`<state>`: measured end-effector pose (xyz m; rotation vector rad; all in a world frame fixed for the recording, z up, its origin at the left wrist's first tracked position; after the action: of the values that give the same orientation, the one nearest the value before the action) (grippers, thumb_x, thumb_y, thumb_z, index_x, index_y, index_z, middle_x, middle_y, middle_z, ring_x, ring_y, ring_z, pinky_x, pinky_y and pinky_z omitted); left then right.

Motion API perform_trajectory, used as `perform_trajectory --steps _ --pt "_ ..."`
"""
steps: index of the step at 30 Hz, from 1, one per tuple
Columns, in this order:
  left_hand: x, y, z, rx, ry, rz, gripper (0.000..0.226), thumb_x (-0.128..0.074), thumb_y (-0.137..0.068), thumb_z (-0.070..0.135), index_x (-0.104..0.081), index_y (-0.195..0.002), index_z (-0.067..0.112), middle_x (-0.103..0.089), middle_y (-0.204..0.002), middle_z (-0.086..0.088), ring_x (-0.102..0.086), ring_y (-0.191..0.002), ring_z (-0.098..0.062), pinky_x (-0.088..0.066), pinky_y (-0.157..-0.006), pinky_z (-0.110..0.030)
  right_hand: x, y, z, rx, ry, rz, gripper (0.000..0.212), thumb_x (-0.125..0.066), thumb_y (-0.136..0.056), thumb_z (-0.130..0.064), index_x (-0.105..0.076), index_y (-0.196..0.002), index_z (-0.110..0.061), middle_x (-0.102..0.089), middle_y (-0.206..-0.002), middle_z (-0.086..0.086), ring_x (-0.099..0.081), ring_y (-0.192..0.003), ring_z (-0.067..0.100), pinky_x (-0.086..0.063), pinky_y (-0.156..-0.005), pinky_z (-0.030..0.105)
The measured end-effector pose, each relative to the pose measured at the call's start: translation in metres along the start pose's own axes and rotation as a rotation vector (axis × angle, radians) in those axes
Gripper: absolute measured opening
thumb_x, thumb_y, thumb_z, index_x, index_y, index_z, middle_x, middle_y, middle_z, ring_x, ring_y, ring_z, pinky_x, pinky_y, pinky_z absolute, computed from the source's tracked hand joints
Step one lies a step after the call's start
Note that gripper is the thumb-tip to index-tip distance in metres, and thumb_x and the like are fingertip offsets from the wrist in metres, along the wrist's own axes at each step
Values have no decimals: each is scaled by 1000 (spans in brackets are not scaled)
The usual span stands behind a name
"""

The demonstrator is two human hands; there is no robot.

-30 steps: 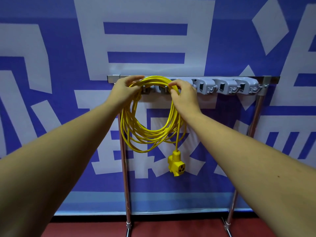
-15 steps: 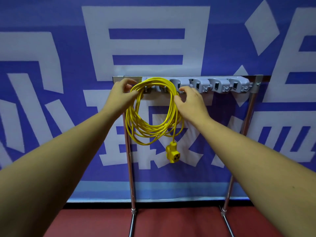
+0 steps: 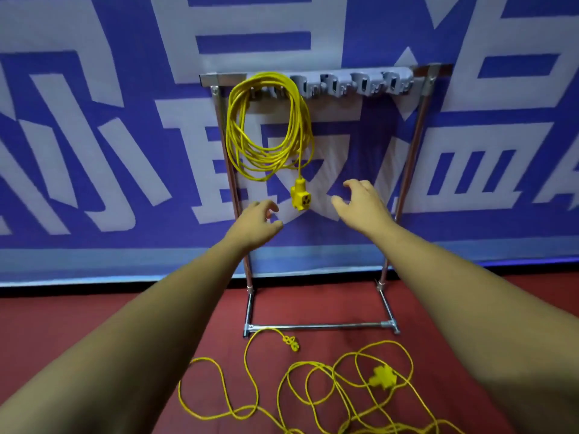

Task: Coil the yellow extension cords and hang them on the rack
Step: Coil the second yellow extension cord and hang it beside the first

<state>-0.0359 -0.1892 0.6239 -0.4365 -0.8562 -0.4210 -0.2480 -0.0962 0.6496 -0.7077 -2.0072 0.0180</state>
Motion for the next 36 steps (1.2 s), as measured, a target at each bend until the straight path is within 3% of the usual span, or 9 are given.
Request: perform_trajectory --steps 5,10,21,28,32,36 --pt "-93 39 -31 82 -33 -141 35 -63 -83 24 -60 -116 10 -61 -105 -12 -58 -97 -26 -43 -81 -29 -51 49 75 -80 33 -63 54 -54 -85 -44 -51 -129 -12 -50 -131 16 -48 -122 37 -42 -101 46" --pt "-191 70 -71 150 -60 -303 24 -64 -81 22 -65 -101 9 -69 -98 -14 -64 -93 -30 -46 -77 -29 -122 97 160 -182 54 -175 52 -56 -85 -41 -54 -128 -10 -52 -130 16 -50 -122 36 -42 -103 44" --pt "-384 143 -212 280 -145 -613 23 -61 -85 19 -67 -104 6 -67 -108 -18 -59 -106 -32 -45 -84 -32 -318 189 288 -330 36 -484 43 -60 -82 -37 -62 -115 -10 -57 -114 16 -58 -108 36 -47 -96 44" --pt "-420 146 -336 420 -184 -611 22 -62 -83 17 -68 -100 5 -68 -106 -18 -61 -103 -34 -46 -81 -33 -440 194 299 -316 16 -617 38 -60 -86 -32 -63 -114 -8 -56 -114 17 -58 -106 35 -47 -94 37" --pt "-435 142 -398 515 -200 -578 26 -61 -85 16 -65 -104 -1 -66 -108 -22 -56 -109 -35 -45 -84 -34 -504 188 293 -297 -2 -661 36 -59 -84 -32 -63 -112 -9 -55 -112 16 -58 -104 36 -47 -94 40" --pt "-453 152 -457 704 -219 -520 56 -69 -81 44 -55 -112 -1 -58 -114 -22 -53 -109 -37 -41 -83 -38 -556 182 282 -271 2 -701 36 -58 -84 -33 -64 -110 -9 -56 -111 15 -58 -105 36 -46 -96 41"
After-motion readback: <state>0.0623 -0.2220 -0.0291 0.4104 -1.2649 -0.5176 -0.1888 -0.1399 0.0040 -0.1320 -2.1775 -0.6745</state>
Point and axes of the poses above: each hand's wrist, its own y-axis away from the middle knuckle, its own x-axis out of the back of the hand, z = x × y, the point moved 9 cm from there along -y, towards the middle knuckle
